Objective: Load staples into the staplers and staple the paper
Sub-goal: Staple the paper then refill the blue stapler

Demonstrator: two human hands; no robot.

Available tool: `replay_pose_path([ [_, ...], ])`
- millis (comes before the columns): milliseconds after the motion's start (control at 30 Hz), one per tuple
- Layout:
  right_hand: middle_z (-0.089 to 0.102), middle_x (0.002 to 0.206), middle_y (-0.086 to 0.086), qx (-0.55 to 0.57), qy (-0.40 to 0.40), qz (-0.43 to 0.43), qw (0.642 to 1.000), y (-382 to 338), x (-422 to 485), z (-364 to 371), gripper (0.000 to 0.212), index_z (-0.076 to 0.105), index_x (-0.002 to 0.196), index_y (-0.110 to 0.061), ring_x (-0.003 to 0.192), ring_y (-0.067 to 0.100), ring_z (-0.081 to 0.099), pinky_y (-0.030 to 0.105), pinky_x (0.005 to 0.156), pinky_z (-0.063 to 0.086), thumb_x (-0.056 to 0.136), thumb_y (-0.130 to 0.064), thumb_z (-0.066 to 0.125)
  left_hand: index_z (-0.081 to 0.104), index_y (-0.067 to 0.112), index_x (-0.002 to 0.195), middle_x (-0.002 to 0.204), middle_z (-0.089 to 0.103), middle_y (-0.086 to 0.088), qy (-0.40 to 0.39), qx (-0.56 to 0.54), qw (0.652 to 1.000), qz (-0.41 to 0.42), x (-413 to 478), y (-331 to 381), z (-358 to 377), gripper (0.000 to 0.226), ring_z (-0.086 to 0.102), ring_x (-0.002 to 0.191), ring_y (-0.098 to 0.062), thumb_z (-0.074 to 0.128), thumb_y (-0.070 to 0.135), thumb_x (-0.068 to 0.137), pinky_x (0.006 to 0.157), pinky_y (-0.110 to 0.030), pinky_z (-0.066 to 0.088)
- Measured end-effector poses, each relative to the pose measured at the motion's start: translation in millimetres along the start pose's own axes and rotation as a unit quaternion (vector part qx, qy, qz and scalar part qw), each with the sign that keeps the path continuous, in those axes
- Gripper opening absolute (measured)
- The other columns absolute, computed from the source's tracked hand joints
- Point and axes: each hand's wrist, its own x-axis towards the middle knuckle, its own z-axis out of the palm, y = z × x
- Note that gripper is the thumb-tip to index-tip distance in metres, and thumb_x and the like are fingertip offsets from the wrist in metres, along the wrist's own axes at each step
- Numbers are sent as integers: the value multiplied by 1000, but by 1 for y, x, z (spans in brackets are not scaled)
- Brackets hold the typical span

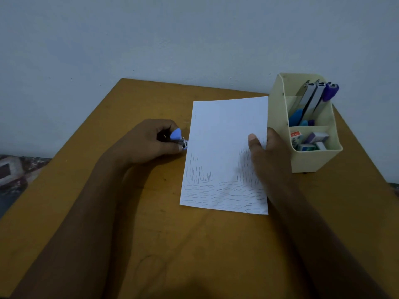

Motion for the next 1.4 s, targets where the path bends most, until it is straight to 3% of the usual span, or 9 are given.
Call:
replay_pose_path([
  [267,56,132,-1,10,-4,1,1000,0,0,2,32,51,125,-16,123,18,49,41,107,39,98,-31,45,67,17,90,90,69,3,-7,4,1000,10,-1,1,0,11,62,83,-12,74,19,81,71,-20,46],
  [533,56,131,-3,19,-1,-1,1000,0,-1,1,31,51,125,-17,122,15,49,30,103,36,98,-31,44,67,21,91,90,69,8,-19,17,999,20,1,1,3,12,62,85,-11,74,20,80,69,-16,47],
  [733,59,126,-4,53,6,-8,999,-4,-2,0,28,53,121,-17,115,13,53,34,102,43,98,-30,45,62,21,96,95,67,9,-23,13,1000,16,3,-1,5,21,62,86,-9,75,20,80,71,-20,46],
  [867,60,123,-3,66,7,-10,998,-4,-2,-1,26,54,119,-16,111,12,55,34,100,45,98,-29,45,56,26,102,99,67,13,-52,-5,999,-10,4,0,7,27,62,84,0,73,25,81,66,-14,41],
  [1067,61,121,-5,85,2,-6,996,-1,-2,0,26,55,118,-17,105,7,55,26,93,46,97,-29,46,63,30,104,100,69,14,-83,-10,996,-17,2,4,6,29,66,89,-7,66,47,81,72,-24,49],
  [1167,62,119,-5,100,-2,-1,995,-1,-1,0,26,55,118,-16,104,8,57,17,84,45,97,-29,46,67,11,97,94,71,-1,-102,-2,995,-2,2,4,5,51,66,82,-21,62,59,79,67,-28,42],
  [1400,62,121,-5,111,-1,-1,994,0,-1,0,27,55,120,-17,108,10,57,32,96,47,97,-30,46,63,0,91,93,68,-16,-124,-18,992,5,-1,4,2,72,61,82,-39,56,69,74,66,-33,36],
])
